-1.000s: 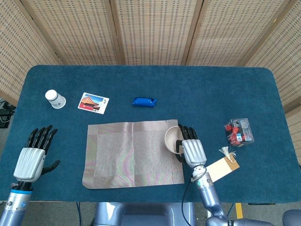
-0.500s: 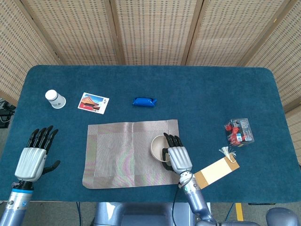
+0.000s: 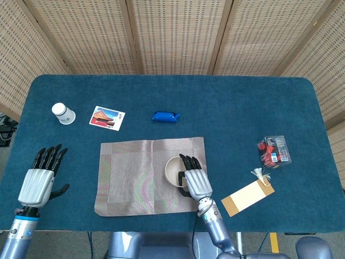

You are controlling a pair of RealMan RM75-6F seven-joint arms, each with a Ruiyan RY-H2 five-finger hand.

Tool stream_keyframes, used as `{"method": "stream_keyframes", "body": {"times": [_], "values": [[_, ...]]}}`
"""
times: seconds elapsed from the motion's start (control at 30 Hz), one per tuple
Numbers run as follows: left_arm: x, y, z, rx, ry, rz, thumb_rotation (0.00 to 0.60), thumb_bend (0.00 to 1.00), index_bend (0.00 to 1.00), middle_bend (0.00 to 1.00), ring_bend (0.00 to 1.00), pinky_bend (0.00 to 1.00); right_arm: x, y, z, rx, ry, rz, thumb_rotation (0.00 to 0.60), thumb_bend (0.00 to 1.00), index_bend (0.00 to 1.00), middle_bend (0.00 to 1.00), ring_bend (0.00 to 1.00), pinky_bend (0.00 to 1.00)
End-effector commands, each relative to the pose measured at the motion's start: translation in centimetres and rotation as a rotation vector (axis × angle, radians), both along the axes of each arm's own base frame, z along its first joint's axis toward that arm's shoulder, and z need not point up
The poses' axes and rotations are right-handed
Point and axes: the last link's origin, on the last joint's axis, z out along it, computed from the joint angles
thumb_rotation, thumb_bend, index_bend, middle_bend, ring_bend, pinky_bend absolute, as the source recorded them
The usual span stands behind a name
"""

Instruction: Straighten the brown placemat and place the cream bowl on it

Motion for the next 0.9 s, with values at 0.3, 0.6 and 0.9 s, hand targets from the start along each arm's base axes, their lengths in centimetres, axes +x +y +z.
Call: {"method": "stream_keyframes", "body": {"times": [0.3, 0.6, 0.9], "values": [[0.0, 0.1, 0.0, 0.000, -0.003, 0.002, 0.600, 0.18, 0.04, 0.00, 0.00, 0.00, 0.4, 0.0, -0.8, 0.003, -0.002, 0.017, 0.600, 0.37, 0.70, 0.10, 0.00, 0.00], [0.0, 0.1, 0.1, -0.001, -0.003, 0.002, 0.600, 0.18, 0.04, 0.00, 0.00, 0.00, 0.5, 0.3, -0.1, -0.008, 0.000, 0.046, 0.600, 0.24, 0.45, 0.00, 0.00, 0.00], [-0.2, 0.1, 0.3, 0.005, -0.004, 0.010, 0.600, 0.18, 0.04, 0.00, 0.00, 0.00, -1.0, -0.5, 4.1, -0.133, 0.098, 0.069, 0.600, 0.21, 0.30, 0.00, 0.00, 0.00]]}}
